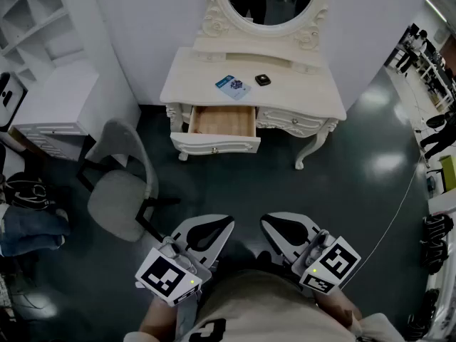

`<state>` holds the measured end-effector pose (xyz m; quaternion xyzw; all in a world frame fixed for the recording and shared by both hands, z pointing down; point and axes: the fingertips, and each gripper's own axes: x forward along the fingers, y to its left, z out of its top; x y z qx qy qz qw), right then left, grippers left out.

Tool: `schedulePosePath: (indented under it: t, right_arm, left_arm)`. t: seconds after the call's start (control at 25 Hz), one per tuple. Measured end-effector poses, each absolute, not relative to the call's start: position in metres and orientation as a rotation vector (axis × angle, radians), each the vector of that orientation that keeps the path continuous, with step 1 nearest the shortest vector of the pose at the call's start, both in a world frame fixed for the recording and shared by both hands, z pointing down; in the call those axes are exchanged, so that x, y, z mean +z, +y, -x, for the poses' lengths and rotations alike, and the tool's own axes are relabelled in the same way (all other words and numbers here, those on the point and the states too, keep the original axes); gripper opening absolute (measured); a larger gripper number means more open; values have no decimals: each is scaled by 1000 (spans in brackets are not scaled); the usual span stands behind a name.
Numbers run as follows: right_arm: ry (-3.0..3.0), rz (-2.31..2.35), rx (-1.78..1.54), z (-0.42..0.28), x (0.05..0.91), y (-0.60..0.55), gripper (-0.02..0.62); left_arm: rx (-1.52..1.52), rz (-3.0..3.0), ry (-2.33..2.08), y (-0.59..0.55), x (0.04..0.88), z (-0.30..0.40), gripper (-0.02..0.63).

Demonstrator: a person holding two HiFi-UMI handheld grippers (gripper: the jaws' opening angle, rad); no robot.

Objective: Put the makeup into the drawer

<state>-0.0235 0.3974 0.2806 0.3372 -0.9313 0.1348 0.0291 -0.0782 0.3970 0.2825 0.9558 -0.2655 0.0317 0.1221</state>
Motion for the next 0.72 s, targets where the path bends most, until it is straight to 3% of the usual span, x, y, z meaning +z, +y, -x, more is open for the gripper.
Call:
schedulePosePath:
  t: [0.72]
  right_arm:
    - [-2962,-1014,539,-42,287,341,28]
  left_arm:
    - [186,-2793,-805,350,280,7,54]
